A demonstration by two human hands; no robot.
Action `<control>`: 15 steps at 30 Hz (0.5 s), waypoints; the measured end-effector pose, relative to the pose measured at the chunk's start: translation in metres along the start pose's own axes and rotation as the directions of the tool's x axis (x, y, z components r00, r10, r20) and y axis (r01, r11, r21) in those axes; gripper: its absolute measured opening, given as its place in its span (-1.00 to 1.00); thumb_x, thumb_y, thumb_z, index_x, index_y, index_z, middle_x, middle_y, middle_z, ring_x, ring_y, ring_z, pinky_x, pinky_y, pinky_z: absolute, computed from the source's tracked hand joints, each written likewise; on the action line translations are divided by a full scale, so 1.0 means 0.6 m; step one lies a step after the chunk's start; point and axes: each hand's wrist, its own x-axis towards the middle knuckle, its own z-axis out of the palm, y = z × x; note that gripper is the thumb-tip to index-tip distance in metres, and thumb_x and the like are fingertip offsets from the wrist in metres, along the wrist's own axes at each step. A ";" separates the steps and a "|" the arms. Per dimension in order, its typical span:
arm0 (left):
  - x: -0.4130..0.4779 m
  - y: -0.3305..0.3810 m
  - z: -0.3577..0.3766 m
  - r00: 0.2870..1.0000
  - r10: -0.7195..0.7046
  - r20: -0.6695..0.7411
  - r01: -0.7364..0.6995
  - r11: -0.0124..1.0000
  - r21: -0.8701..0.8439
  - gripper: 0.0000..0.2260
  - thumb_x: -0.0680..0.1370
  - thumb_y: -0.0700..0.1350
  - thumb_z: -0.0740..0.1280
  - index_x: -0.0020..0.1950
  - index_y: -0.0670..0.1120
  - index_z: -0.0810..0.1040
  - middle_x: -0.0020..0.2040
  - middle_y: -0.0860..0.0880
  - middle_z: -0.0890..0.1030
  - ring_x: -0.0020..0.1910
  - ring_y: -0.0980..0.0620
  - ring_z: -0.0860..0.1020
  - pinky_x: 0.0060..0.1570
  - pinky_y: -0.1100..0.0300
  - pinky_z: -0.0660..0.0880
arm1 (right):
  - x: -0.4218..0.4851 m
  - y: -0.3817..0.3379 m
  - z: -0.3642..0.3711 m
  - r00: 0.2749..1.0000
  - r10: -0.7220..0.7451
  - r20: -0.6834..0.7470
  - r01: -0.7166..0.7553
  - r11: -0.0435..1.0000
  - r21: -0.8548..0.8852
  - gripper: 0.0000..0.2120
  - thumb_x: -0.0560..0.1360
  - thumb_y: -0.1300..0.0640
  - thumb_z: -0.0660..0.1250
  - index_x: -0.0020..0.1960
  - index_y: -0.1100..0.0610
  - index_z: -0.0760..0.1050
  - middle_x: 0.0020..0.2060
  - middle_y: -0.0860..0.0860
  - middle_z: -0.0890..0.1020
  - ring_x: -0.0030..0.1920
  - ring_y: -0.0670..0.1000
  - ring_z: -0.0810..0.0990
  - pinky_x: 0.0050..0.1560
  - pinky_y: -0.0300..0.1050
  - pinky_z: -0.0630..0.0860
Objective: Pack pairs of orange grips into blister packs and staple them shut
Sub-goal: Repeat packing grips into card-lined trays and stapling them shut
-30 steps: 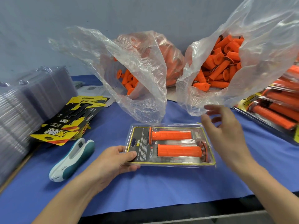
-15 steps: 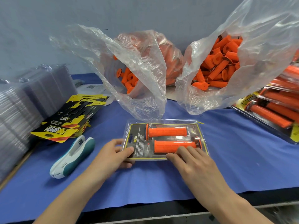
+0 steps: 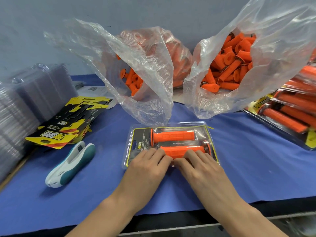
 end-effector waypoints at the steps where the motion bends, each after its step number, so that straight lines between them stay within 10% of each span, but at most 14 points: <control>1: -0.001 -0.003 -0.001 1.000 0.007 -0.002 -0.007 1.000 -0.004 -0.93 0.59 -0.14 0.35 -0.08 -0.02 0.59 -0.17 0.02 0.53 -0.21 -0.02 0.50 -0.21 0.09 0.48 | 0.001 0.001 -0.001 1.000 -0.011 0.012 0.011 1.000 -0.002 -0.80 0.44 0.22 0.29 -0.03 0.01 0.62 -0.23 -0.04 0.50 -0.26 0.02 0.50 -0.24 -0.10 0.48; 15: -0.029 -0.094 -0.041 0.998 -0.028 -0.058 0.031 0.999 0.042 -0.80 0.56 0.00 0.28 -0.22 -0.01 0.57 -0.20 0.10 0.59 -0.10 -0.06 0.58 -0.04 0.05 0.46 | -0.001 0.019 -0.016 0.997 0.057 0.054 -0.061 0.995 0.079 -0.50 0.11 0.38 0.62 -0.04 0.02 0.63 -0.23 -0.06 0.53 -0.23 0.03 0.56 -0.33 -0.19 0.41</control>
